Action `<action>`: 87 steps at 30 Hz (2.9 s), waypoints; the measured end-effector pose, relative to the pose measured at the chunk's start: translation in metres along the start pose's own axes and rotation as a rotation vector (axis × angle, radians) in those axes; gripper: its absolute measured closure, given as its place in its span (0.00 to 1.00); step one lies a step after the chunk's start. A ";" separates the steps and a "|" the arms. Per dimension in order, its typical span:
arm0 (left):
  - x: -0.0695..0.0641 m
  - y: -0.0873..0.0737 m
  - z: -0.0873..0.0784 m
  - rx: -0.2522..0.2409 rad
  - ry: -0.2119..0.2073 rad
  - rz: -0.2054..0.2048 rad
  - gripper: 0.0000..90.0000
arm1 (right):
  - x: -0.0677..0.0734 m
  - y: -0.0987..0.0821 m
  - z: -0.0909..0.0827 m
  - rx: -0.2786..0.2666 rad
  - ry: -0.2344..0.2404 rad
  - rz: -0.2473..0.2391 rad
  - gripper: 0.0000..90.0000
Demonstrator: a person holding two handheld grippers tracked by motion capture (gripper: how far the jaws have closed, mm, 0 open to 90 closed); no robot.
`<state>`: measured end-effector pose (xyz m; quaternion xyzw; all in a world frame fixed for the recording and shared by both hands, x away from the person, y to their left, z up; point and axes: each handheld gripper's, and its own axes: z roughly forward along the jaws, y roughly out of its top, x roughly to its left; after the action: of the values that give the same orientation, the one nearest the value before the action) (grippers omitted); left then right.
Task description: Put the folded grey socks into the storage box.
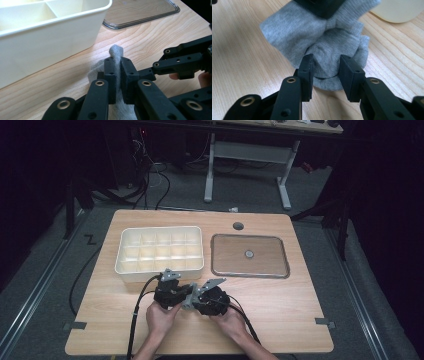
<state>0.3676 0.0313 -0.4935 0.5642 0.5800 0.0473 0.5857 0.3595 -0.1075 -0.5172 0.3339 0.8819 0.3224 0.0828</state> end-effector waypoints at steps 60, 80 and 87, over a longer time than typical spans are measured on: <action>0.009 -0.004 0.030 0.042 0.027 0.054 0.93 | -0.026 0.008 0.007 -0.002 -0.016 -0.029 0.81; 0.009 -0.012 0.034 0.095 0.011 0.090 0.90 | -0.019 -0.001 -0.002 -0.011 -0.025 -0.028 0.76; 0.009 -0.010 0.034 0.105 0.012 0.073 0.88 | -0.005 -0.004 -0.019 -0.074 0.010 -0.039 0.76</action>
<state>0.3898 0.0132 -0.5169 0.6146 0.5641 0.0413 0.5498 0.3545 -0.1232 -0.5053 0.3118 0.8762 0.3546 0.0967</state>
